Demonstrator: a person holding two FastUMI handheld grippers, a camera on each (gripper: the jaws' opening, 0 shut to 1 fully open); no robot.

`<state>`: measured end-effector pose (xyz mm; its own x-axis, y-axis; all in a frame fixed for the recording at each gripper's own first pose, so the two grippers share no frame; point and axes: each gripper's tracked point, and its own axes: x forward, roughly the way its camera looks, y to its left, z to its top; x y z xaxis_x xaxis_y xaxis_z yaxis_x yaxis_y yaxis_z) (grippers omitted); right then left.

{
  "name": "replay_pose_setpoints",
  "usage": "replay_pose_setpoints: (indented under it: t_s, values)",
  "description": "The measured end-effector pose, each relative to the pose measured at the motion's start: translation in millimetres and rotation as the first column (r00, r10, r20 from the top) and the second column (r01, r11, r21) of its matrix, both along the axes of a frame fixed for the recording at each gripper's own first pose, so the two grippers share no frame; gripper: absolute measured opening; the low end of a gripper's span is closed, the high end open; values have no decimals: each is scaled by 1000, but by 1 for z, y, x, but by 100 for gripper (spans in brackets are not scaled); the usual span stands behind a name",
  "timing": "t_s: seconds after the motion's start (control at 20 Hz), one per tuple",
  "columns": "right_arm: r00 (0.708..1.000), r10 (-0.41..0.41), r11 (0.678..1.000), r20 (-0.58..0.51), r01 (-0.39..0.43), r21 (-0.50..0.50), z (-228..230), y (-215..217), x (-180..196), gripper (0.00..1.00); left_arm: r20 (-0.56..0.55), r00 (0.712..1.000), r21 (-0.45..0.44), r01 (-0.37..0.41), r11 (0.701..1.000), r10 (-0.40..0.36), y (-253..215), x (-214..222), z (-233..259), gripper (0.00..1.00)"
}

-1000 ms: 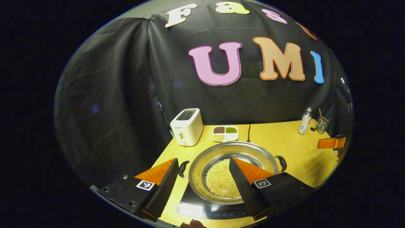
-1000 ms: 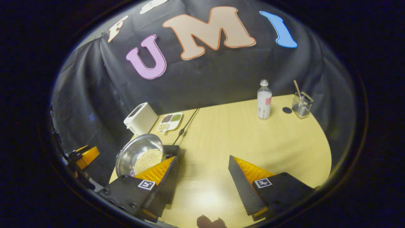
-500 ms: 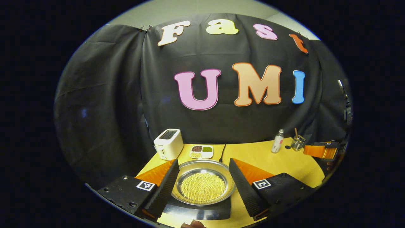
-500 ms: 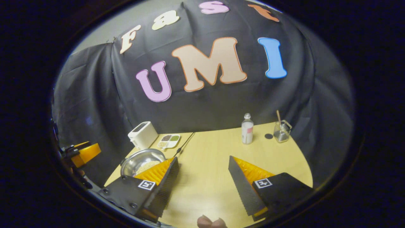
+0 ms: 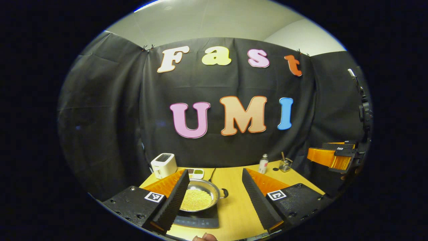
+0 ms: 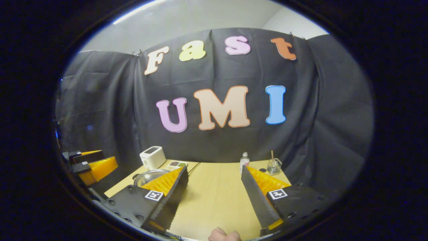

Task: First push the handle of the pot to place it horizontally, then grasp the pot with both hands and set it on the induction cooktop.

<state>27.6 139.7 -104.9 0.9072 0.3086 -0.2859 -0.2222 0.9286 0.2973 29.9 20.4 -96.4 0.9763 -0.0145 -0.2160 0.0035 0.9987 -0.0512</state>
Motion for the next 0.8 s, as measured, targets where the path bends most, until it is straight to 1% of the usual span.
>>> replay_pose_setpoints:
  t_s: [0.05, 0.1, 0.15, 0.2, 0.25, 0.35, 0.4, 0.45, 0.6, 0.65, 0.7, 0.75, 0.8]
  values:
    - [1000, -16, 1000, 26, 17, -17, 11, -9, -3, 93, 4, 1000, -18, 1, 1000, -1, -5, -4, 5, 96]
    - [998, -34, 999, 58, 36, -29, 24, -18, -3, 93, 13, 1000, -41, 1, 999, -1, -9, -9, 10, 96]
    - [995, -50, 998, 86, 52, -32, 35, -23, -4, 98, 26, 1000, -65, 3, 998, -1, -12, -11, 18, 96]
    - [991, -65, 997, 113, 69, -27, 48, -28, -5, 98, 36, 999, -81, 1, 997, 2, -13, -14, 24, 96]
    - [988, -77, 997, 136, 80, -15, 61, -31, -3, 94, 41, 999, -83, -8, 997, 12, -11, -16, 30, 99]
    - [984, -72, 997, 161, 71, 10, 81, -33, -3, 94, 50, 998, -68, -31, 997, 35, -5, -18, 42, 98]
    - [982, -73, 997, 173, 72, 14, 88, -36, -3, 94, 53, 997, -65, -43, 997, 46, -4, -17, 48, 96]
    - [979, -77, 997, 190, 75, 16, 96, -43, -2, 94, 60, 997, -69, -45, 997, 49, -7, -16, 54, 92]
    - [973, -79, 997, 215, 79, 10, 105, -58, -3, 94, 78, 996, -70, -39, 997, 44, -22, -14, 68, 92]
    - [973, -83, 997, 215, 82, 16, 104, -62, -3, 94, 77, 996, -63, -30, 998, 35, -28, -13, 69, 95]
    - [973, -87, 996, 212, 84, 24, 104, -66, -2, 94, 78, 997, -58, -22, 998, 27, -35, -13, 69, 92]
    - [975, -88, 996, 205, 83, 31, 103, -69, -2, 94, 76, 997, -58, -14, 998, 18, -42, -13, 70, 95]
    - [975, -90, 996, 202, 85, 35, 101, -72, -2, 94, 76, 997, -60, -8, 998, 13, -47, -13, 70, 92]
